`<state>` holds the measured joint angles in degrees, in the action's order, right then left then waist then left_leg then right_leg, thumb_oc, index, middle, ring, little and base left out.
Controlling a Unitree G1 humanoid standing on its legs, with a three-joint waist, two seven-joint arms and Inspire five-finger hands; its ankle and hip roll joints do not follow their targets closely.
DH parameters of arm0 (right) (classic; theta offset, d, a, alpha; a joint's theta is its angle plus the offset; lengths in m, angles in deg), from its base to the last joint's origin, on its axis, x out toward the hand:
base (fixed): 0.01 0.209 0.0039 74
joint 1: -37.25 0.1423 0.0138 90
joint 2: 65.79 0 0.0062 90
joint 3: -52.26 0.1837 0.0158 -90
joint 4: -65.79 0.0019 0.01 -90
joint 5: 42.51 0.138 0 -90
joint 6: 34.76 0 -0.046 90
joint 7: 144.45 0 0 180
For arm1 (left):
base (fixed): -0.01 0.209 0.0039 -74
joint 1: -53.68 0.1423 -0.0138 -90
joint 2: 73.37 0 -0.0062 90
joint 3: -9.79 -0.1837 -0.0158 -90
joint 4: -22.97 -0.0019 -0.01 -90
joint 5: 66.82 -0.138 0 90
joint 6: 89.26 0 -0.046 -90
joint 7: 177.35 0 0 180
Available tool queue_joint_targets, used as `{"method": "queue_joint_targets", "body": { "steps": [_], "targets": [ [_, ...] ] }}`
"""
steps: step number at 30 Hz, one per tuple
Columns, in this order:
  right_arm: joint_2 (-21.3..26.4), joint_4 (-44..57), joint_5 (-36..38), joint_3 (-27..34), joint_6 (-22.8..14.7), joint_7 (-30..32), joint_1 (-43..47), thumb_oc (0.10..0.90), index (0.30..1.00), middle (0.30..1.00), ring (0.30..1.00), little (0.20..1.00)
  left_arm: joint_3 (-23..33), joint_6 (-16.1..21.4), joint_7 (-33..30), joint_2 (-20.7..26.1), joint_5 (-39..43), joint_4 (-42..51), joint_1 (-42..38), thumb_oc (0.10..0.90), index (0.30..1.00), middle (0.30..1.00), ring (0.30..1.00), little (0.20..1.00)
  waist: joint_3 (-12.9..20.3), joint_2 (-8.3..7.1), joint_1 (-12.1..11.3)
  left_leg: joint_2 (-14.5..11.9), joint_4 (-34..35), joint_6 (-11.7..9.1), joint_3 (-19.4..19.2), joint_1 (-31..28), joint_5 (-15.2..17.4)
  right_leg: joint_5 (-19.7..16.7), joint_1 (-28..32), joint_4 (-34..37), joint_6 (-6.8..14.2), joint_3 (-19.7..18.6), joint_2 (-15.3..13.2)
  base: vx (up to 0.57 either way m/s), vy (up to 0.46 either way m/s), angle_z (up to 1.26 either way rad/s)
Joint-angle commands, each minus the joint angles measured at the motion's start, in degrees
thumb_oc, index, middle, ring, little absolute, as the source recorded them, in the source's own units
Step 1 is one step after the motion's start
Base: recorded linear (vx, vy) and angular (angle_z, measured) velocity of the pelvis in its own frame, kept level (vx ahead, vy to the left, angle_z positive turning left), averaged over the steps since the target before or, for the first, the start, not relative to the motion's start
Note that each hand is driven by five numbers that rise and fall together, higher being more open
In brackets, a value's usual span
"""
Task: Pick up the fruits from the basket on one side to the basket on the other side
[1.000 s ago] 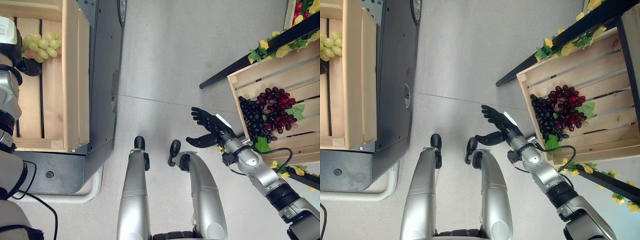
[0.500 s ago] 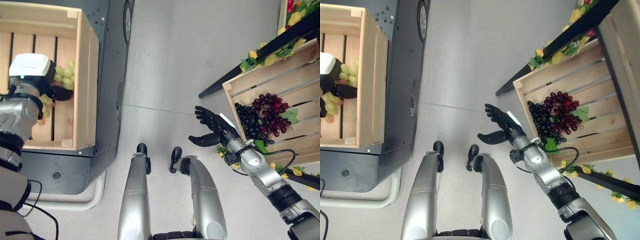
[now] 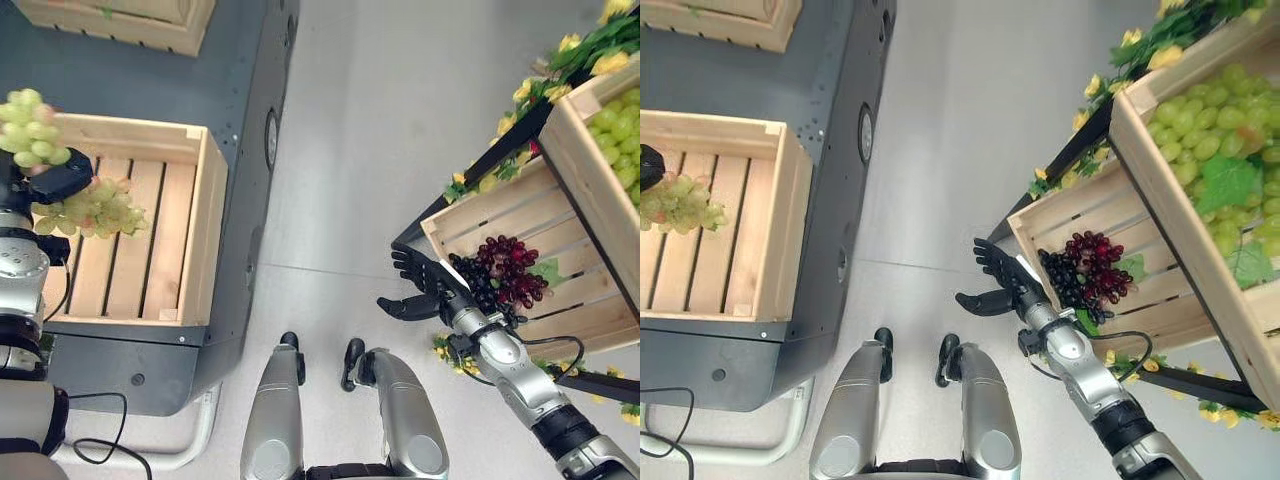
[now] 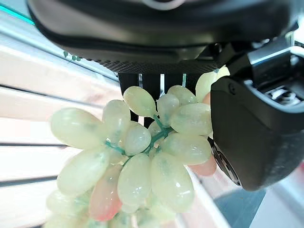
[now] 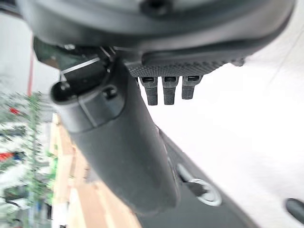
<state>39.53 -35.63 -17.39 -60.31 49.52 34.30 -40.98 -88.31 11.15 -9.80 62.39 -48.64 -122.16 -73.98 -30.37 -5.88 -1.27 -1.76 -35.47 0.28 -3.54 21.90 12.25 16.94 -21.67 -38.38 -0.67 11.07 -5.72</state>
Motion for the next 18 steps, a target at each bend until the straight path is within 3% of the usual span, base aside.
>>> {"method": "queue_joint_targets", "body": {
  "steps": [1,9,13,17,18],
  "targets": [
    [1.8,6.1,0.0,4.5,-3.7,1.1,-0.1,0.800,0.900,0.900,0.900,0.900,5.3,6.7,-1.3,0.4,3.4,4.6,-1.1,0.400,0.300,0.300,0.300,0.300,6.0,5.89,0.1,5.1,7.6,4.9,-0.9,-7.3,1.5,-3.0,6.1,3.9,0.6,-1.0,-1.7,0.05,-0.031,0.01],
    [-0.6,7.9,-0.8,2.9,-4.5,-2.0,-2.1,0.800,0.900,0.900,0.900,0.900,8.7,12.3,4.1,0.0,9.2,12.4,5.0,0.400,0.300,0.300,0.300,0.300,12.2,7.34,-0.7,5.9,17.3,4.1,-0.6,-15.6,-1.4,-8.1,13.1,13.3,3.3,-1.0,-1.6,0.04,-0.068,0.00],
    [-0.6,9.8,-0.8,2.9,-5.7,-3.1,-1.9,0.800,0.900,0.900,0.900,0.900,9.7,14.7,7.7,-0.4,14.4,15.9,6.1,0.400,0.300,0.300,0.300,0.300,14.8,7.75,-1.3,6.0,21.4,3.7,0.2,-18.3,-2.9,-9.9,16.0,18.1,3.7,-0.7,-1.1,0.03,-0.099,-0.01],
    [-0.7,11.7,0.8,2.4,-4.2,-5.7,2.1,0.800,0.900,0.900,0.900,0.900,9.1,14.8,12.1,-4.0,19.1,24.3,6.9,0.400,0.300,0.300,0.300,0.300,19.0,7.84,-2.4,6.1,26.9,2.9,2.3,-21.1,-5.6,-11.8,19.3,24.8,3.4,-0.6,0.3,0.00,-0.155,-0.02],
    [-0.6,11.8,2.2,1.8,-2.2,-6.9,4.5,0.800,0.900,0.900,0.900,0.900,8.1,14.1,13.5,-5.0,21.1,26.5,6.0,0.400,0.300,0.300,0.300,0.300,20.4,7.80,-2.6,6.1,28.6,2.5,2.9,-21.7,-6.5,-12.0,20.3,27.0,3.1,-0.5,0.8,-0.01,-0.098,-0.01]
  ]
}}
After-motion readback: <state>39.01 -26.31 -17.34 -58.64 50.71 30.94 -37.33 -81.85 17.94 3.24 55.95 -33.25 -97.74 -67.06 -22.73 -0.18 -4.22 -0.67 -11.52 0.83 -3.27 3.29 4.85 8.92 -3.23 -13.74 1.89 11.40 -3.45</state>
